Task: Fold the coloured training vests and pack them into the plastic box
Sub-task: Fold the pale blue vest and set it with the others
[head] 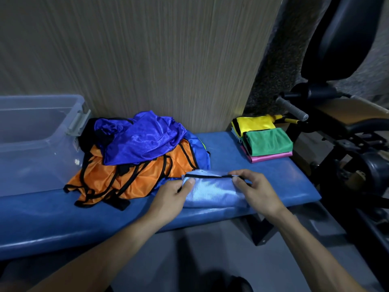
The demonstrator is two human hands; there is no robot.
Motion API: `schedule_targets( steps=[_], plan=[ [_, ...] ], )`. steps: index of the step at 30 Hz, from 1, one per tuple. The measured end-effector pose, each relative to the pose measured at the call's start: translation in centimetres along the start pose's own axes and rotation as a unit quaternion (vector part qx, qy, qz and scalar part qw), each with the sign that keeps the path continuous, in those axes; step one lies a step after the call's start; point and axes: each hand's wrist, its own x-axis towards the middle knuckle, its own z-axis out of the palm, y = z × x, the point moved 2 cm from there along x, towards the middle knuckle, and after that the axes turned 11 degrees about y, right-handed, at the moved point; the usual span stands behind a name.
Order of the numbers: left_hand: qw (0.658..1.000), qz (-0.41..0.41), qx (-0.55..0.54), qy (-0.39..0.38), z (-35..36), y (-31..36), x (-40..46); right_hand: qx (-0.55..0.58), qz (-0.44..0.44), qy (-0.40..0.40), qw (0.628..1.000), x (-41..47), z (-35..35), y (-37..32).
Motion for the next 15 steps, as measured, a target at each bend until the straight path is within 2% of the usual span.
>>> schedule_targets(
  steps=[4, 8, 11, 15],
  plan=[
    [0.998, -0.044, 0.025, 0.032, 0.8, 0.4, 1.4, -0.055, 0.005, 0.019, 0.998, 2.5, 1.4, 0.4],
    [0.994, -0.069, 0.074, 0.03, 1.3, 0.7, 2.6, -0.134, 0.015, 0.024, 0.991, 3.2, 2.7, 0.9],
    [0.981, -0.065, 0.18, 0.013, 1.4, 0.7, 3.1, -0.177, -0.006, 0.052, 0.983, 3.2, 3.4, 1.4],
    [0.946, -0.034, 0.32, -0.028, 1.1, 1.1, 3.4, -0.242, -0.022, 0.094, 0.965, 3.2, 4.4, 1.9]
  ],
)
